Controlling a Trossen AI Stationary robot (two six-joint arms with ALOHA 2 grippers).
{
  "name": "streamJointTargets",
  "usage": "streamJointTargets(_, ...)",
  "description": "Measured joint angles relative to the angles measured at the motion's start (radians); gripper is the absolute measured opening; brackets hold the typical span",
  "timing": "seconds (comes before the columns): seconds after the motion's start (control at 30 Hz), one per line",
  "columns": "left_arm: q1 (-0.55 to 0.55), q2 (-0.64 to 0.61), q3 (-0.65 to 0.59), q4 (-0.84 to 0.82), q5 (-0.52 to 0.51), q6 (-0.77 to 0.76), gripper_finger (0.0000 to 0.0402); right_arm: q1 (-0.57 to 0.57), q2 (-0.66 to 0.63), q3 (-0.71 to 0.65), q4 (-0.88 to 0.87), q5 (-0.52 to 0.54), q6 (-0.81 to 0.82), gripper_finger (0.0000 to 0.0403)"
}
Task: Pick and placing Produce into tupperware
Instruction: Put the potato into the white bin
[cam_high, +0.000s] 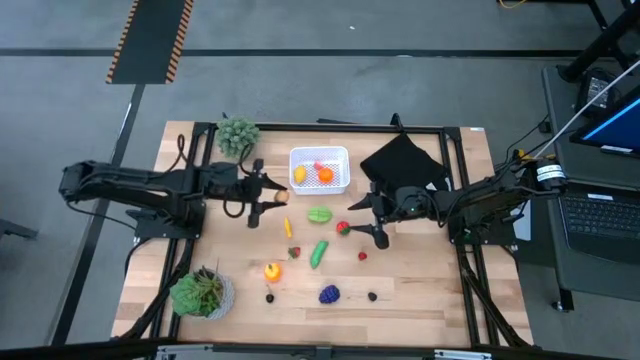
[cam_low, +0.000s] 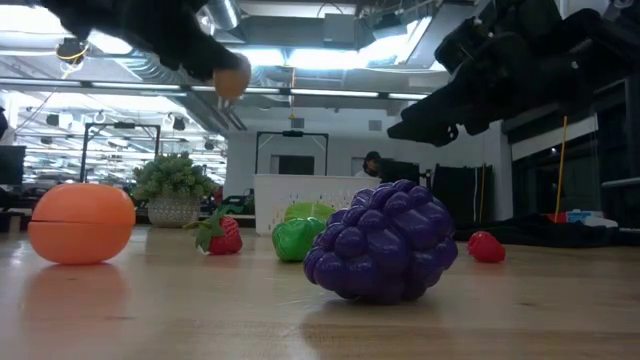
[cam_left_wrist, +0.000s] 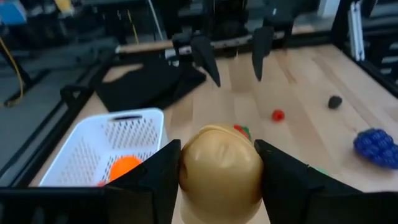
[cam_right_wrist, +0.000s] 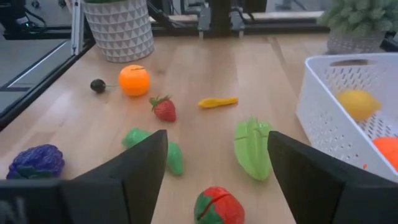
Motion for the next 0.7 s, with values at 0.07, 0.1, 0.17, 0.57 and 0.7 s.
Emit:
streamJointTargets(0.07, 0.019, 0.005, -0.041, 0.087, 0.026, 0.007, 0.0175, -0.005, 0.000, -0.031, 0.063, 0.000, -0.016, 0.0278)
streamJointTargets(0.1, 0.027, 0.010, -0.061, 0.127, 0.037, 0.006, 0.0173, -0.012, 0.000, -0.055, 0.111, 0.000, -0.017, 0.0278)
streamJointTargets(0.17, 0.043, 0.016, -0.097, 0.190, 0.060, 0.005, 0.0171, -0.029, -0.001, -0.108, 0.234, 0.001, -0.014, 0.0278)
streamJointTargets(0.57, 0.109, 0.154, -0.155, 0.458, 0.062, -0.019, 0.0172, -0.132, -0.001, -0.287, 0.513, 0.002, 0.014, 0.0278)
streamJointTargets(0.7, 0.129, 0.228, -0.155, 0.581, -0.043, -0.020, 0.0177, -0.149, -0.001, -0.283, 0.515, 0.016, 0.013, 0.0278)
